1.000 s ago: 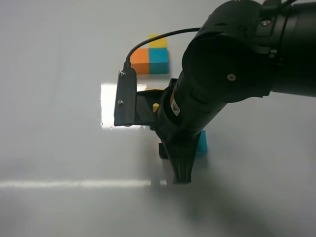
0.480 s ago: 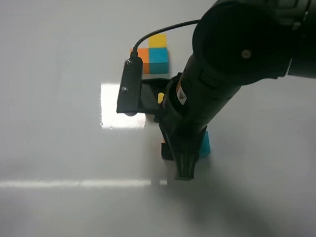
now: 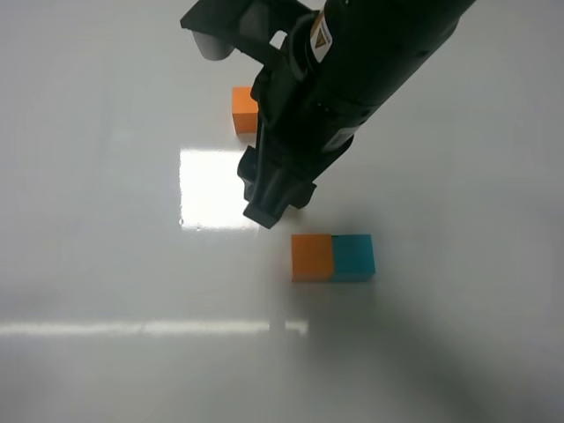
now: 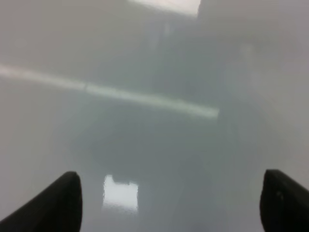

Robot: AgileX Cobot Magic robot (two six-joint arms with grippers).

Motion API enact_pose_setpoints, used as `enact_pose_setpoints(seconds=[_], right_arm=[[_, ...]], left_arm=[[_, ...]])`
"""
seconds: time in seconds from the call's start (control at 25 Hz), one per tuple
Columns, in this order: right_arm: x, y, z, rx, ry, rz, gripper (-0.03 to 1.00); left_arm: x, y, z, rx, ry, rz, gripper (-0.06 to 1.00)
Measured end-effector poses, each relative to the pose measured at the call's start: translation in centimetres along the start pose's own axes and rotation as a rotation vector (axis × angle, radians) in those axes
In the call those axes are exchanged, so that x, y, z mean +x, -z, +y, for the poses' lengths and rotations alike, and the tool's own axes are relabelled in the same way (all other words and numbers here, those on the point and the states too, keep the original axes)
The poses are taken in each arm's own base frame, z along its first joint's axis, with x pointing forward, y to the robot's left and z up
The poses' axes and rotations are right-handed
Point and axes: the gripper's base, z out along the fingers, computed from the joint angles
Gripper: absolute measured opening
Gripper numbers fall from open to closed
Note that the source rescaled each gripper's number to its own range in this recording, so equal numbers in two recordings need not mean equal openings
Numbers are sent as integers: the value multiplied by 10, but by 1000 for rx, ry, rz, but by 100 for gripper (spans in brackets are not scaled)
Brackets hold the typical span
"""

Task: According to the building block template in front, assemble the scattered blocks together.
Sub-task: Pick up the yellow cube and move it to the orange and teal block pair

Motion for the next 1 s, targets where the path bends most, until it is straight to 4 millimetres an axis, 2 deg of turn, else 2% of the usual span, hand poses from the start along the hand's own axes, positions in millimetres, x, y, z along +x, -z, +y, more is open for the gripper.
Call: enact_pose_setpoints(seconds=[0.24, 0.48, 0.68, 1.0], right_arm=[[-12, -13, -19, 182, -474, -36, 64], [-13, -17, -31, 161, -812, -124, 67], [-10, -23, -33, 138, -938, -100, 67], [-5, -60, -18, 133, -1012, 19, 68]], left_arm=[[0, 0, 0, 0, 0, 0, 75], [0, 0, 0, 0, 0, 0, 75], [0, 0, 0, 0, 0, 0, 75], [0, 0, 0, 0, 3, 0, 75]])
